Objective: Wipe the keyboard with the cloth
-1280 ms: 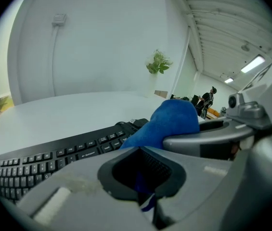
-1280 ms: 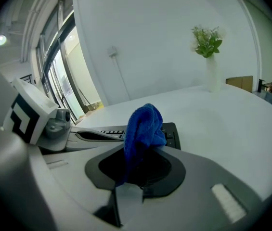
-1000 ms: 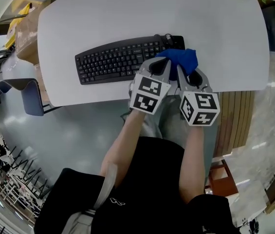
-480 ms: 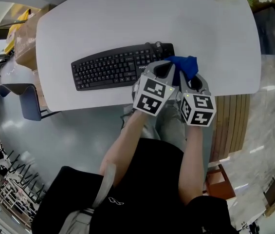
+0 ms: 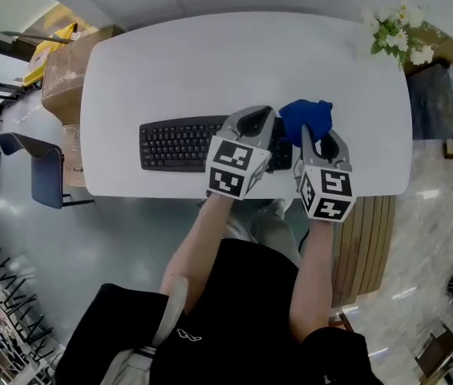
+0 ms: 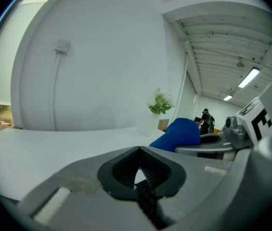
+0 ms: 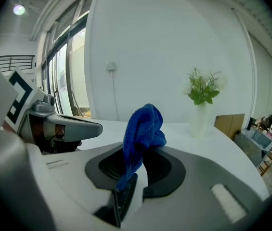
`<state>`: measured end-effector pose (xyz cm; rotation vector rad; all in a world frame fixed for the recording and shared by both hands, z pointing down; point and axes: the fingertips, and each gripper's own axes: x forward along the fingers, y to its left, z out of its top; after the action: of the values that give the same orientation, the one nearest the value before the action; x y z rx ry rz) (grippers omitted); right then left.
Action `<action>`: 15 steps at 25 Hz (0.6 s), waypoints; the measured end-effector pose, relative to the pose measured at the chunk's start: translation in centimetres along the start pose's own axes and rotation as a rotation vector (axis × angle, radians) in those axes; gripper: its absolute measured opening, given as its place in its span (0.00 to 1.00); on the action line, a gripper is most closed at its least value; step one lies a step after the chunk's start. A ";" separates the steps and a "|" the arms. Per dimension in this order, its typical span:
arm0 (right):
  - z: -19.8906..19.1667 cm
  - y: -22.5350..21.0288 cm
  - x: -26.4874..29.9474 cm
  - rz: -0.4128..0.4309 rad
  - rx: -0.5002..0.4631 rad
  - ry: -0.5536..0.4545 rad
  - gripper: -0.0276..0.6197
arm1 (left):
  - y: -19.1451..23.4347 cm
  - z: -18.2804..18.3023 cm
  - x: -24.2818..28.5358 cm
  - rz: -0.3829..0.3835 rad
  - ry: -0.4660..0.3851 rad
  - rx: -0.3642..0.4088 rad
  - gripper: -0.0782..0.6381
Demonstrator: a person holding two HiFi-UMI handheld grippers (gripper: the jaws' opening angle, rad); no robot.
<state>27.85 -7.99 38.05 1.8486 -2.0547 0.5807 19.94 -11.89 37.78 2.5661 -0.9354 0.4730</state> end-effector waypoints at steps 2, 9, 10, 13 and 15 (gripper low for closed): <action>3.0 1.3 0.3 0.023 -0.030 -0.055 0.18 | 1.5 2.6 -1.4 0.029 -0.060 -0.001 0.10; 12.9 6.9 0.7 0.122 -0.113 -0.253 0.18 | 6.9 11.3 -7.7 0.146 -0.289 0.016 0.10; 14.3 7.8 0.8 0.139 -0.127 -0.280 0.18 | 7.7 12.4 -8.7 0.163 -0.318 0.017 0.10; 17.7 10.5 0.8 0.181 -0.160 -0.349 0.18 | 9.5 15.0 -11.7 0.207 -0.391 0.028 0.10; 19.7 12.3 0.6 0.207 -0.186 -0.386 0.18 | 10.4 16.6 -13.8 0.237 -0.441 0.038 0.10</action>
<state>16.29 -17.22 20.19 1.7565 -2.4693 0.0719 6.09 -19.20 19.64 2.6568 -1.4002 -0.0244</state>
